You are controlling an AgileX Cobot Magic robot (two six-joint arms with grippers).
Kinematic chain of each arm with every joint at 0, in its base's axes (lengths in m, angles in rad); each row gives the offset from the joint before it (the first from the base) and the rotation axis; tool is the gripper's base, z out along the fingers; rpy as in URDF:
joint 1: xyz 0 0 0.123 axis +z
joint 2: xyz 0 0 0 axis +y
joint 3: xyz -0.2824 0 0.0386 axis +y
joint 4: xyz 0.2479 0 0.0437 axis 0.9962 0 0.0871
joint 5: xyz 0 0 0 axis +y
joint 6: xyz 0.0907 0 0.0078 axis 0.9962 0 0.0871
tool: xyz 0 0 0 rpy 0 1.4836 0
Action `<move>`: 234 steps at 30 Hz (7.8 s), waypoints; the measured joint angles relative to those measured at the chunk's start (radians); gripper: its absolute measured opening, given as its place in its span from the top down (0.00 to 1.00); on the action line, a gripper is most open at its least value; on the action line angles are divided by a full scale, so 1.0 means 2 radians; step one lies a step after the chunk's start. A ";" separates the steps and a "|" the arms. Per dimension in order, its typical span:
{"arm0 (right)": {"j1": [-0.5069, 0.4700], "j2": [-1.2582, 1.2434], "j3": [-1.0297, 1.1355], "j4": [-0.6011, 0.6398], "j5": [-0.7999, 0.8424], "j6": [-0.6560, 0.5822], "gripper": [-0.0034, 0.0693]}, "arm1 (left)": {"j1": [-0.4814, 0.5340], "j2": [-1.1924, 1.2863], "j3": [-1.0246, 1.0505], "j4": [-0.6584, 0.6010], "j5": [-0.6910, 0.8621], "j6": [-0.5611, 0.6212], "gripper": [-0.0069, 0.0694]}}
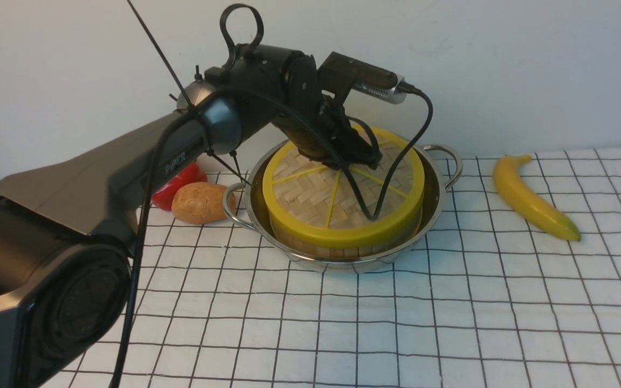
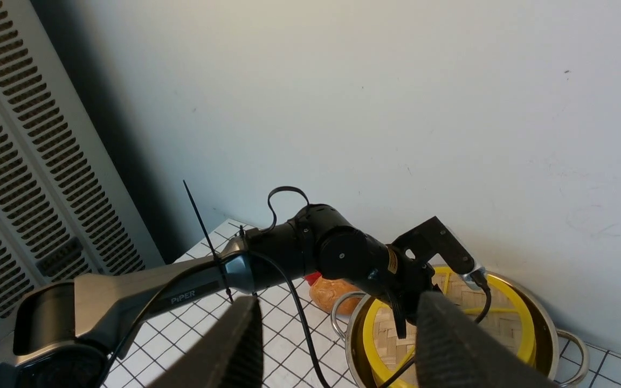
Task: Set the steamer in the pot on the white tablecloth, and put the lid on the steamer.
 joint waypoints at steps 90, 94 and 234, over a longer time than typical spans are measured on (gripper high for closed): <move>0.000 -0.461 0.562 -0.194 -0.124 0.013 0.96 | 0.014 -0.669 0.547 -0.181 -0.079 0.173 0.93; 0.000 -0.461 0.562 -0.194 -0.126 0.014 0.96 | 0.014 -0.687 0.566 -0.204 -0.085 0.173 0.92; -0.191 -0.461 0.864 -0.237 -0.529 0.038 0.62 | 0.260 -1.123 1.005 -0.101 -0.225 0.169 0.59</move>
